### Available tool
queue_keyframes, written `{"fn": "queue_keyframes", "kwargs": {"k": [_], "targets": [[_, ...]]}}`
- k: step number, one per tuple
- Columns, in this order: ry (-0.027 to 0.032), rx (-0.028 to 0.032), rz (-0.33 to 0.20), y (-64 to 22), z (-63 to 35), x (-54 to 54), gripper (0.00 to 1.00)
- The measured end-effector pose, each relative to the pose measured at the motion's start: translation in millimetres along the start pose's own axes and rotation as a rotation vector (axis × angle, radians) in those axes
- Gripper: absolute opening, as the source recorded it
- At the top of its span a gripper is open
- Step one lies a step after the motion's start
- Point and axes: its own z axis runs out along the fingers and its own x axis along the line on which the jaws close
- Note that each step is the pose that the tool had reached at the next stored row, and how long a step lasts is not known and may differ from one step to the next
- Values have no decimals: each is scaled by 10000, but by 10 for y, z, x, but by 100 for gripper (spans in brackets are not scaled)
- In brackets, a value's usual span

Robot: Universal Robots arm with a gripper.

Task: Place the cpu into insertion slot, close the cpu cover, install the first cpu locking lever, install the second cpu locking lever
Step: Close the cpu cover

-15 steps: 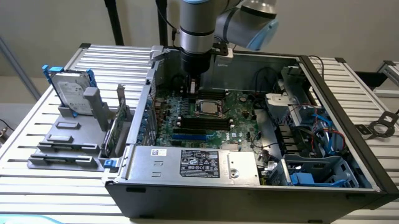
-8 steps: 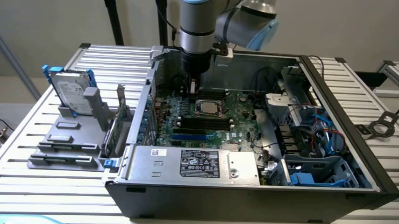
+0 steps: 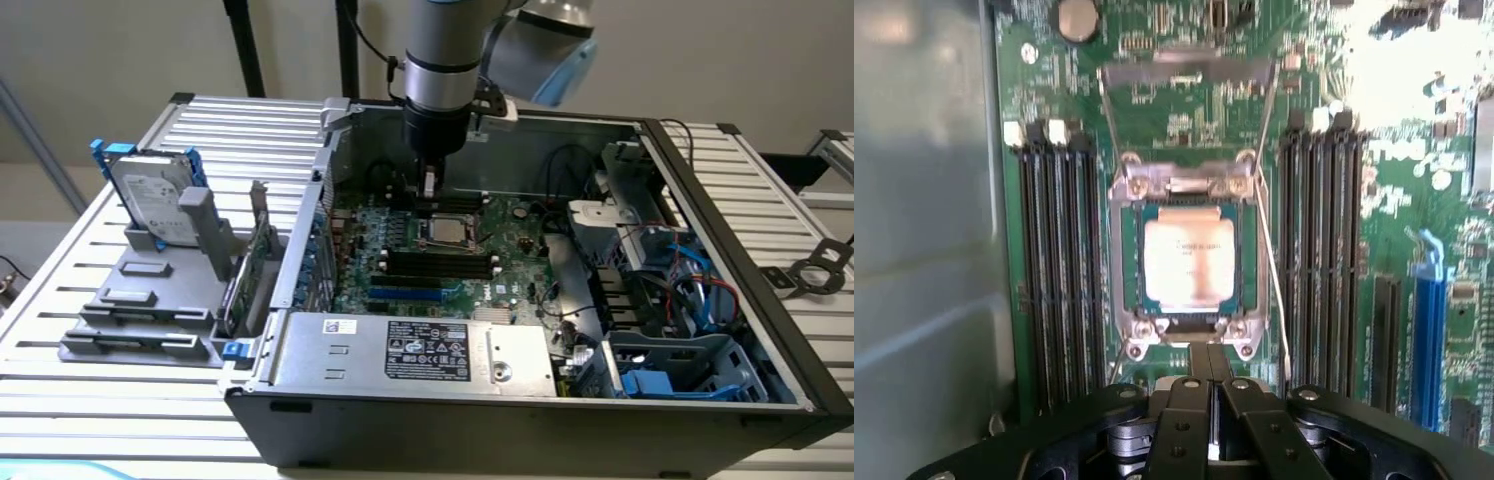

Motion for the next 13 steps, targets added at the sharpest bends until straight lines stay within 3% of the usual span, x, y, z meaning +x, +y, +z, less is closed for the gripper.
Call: {"fn": "queue_keyframes", "kwargs": {"k": [8,13], "targets": [[-8,206,1,362,-261,-5,11],[7,306,4,587,-375,7,11]]}}
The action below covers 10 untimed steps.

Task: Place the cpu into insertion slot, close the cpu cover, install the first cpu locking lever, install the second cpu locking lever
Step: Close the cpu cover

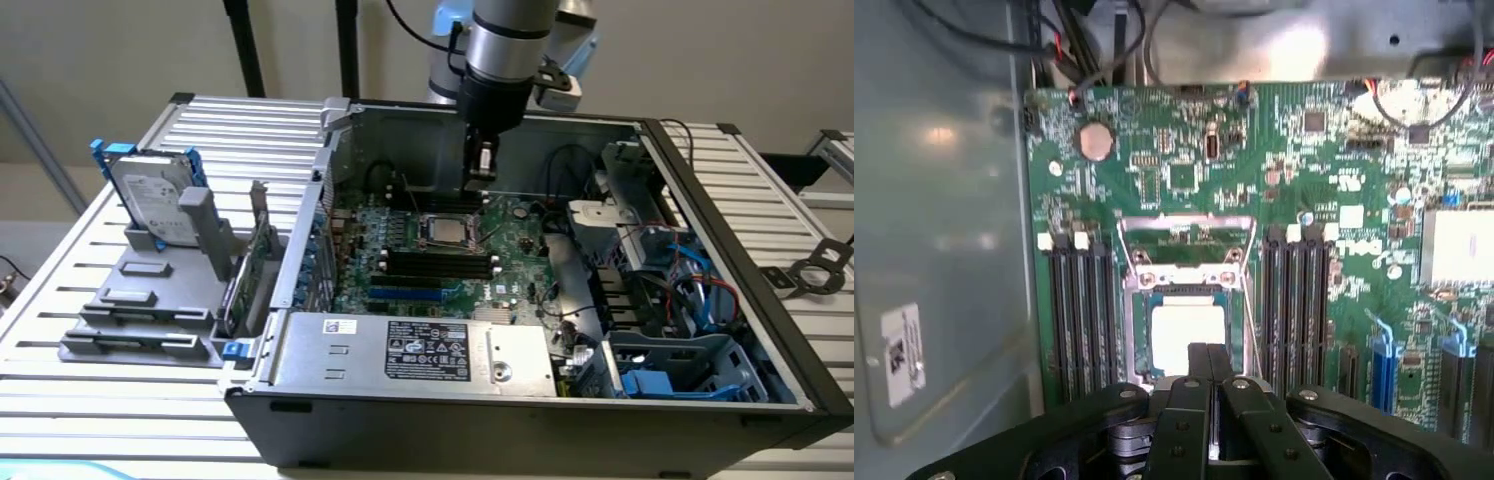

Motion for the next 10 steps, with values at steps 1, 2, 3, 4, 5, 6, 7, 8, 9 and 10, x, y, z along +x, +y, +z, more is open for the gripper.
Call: {"fn": "queue_keyframes", "kwargs": {"k": [1,2,3,4,5,6,7,8,9,10], "targets": [[4,14,0,42,-21,3,11],[6,25,-1,88,-42,5,11],[11,33,0,133,-61,8,11],[12,40,-1,178,-77,11,11],[15,45,0,222,-90,13,11],[17,50,-1,266,-100,15,11],[19,53,0,312,-107,18,11],[20,55,-1,356,-111,20,11],[21,57,-1,402,-113,23,11],[25,58,-1,449,-115,25,11]]}}
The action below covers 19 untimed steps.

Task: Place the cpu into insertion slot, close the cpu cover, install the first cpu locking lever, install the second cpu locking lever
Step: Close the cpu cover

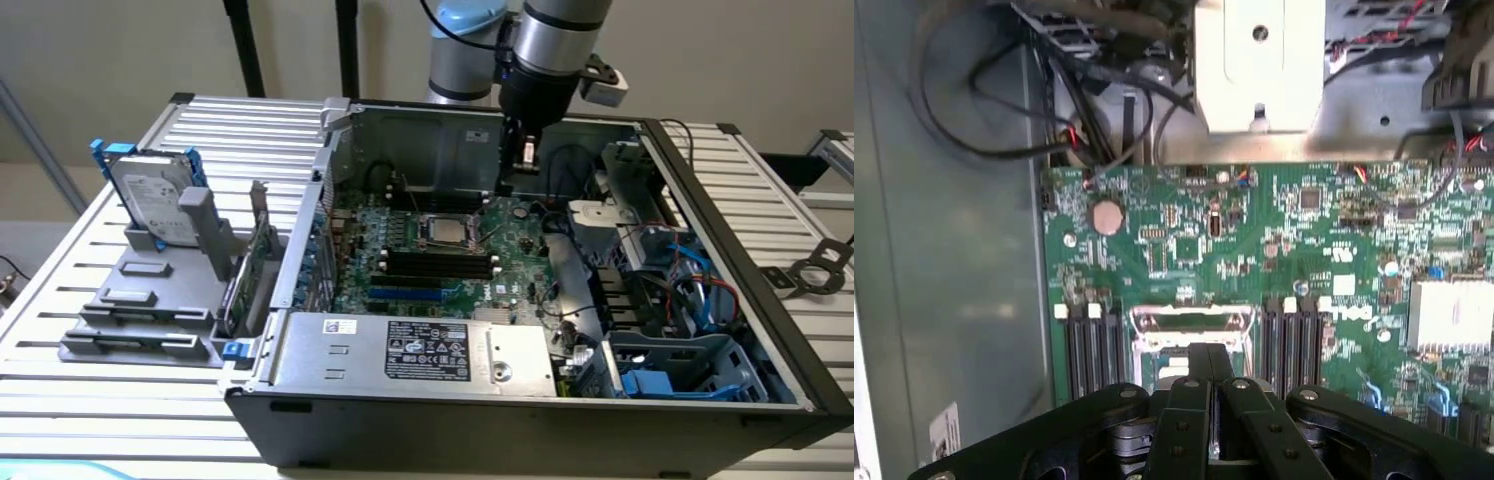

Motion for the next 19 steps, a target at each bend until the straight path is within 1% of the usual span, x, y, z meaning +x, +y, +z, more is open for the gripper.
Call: {"fn": "queue_keyframes", "kwargs": {"k": [6,9,11,15,19], "targets": [[5,1,-12,269,0,16,11],[4,2,-36,349,47,37,11],[3,2,-56,380,82,51,11],[0,1,-121,386,155,93,11],[-5,-43,-234,381,229,130,11]]}}
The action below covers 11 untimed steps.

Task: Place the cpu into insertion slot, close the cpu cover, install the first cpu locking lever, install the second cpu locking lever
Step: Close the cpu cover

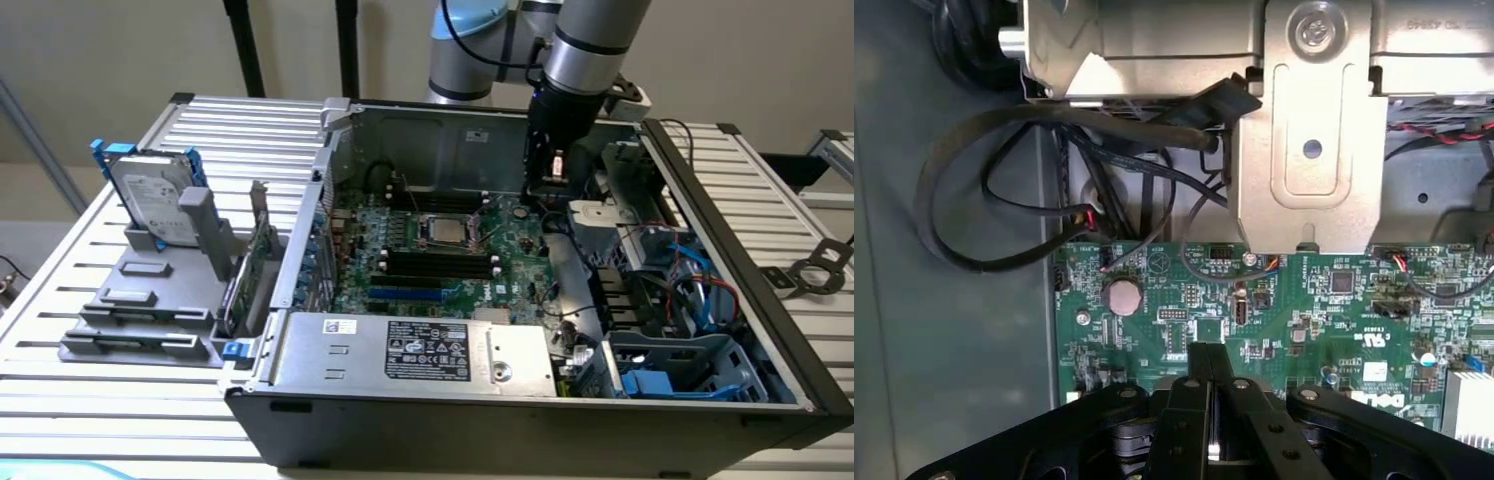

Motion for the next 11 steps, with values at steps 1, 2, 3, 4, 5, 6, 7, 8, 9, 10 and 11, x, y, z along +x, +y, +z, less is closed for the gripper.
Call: {"fn": "queue_keyframes", "kwargs": {"k": [1,2,3,4,5,6,7,8,9,10,11], "targets": [[-1,-16,-34,-3,18,6,11],[-4,-32,-71,-9,36,11,11],[-5,-49,-115,-16,54,13,11],[-6,-62,-168,-27,75,14,11],[-8,-66,-214,-38,93,15,11],[-10,-67,-251,-52,112,14,11],[-12,-68,-283,-66,130,14,11],[-13,-68,-319,-79,149,13,11],[-15,-67,-355,-93,168,13,11],[-16,-67,-389,-103,187,12,11],[-16,-57,-411,-105,198,12,11]]}}
